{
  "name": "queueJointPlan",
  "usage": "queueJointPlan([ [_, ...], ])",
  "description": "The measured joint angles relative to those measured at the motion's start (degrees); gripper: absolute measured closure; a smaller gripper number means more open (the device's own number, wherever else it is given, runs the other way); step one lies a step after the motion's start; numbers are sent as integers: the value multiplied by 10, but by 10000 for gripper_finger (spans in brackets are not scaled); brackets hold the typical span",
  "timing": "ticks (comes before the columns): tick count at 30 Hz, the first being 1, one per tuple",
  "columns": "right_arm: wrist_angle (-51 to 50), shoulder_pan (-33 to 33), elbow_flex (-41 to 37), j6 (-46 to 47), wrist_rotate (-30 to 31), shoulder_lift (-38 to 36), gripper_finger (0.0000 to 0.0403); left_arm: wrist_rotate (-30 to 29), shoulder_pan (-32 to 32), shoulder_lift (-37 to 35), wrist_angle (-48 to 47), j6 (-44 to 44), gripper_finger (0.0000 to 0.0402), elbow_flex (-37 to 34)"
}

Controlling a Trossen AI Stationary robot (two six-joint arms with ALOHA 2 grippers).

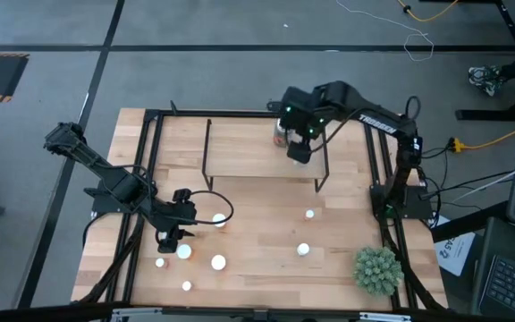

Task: Pick and place medicine bottles onto shelf by color
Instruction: Put the top left orange pill bottle on the shelf

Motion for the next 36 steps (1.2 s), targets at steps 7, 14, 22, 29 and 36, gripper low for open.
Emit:
queueJointPlan([
  [7,0,24,120,37,-59,-23,89,37,-9,26,-4,-12,243,-1],
  [14,2,102,110,71,-121,-117,88,42,-40,91,33,-30,243,-1],
  [22,0,204,112,154,-76,-193,88,26,-95,100,34,-62,243,28],
  [29,0,264,112,200,-6,-217,88,-17,-154,102,16,-34,243,49],
  [36,1,275,112,203,1,-212,88,-7,-154,110,-4,-100,243,49],
])
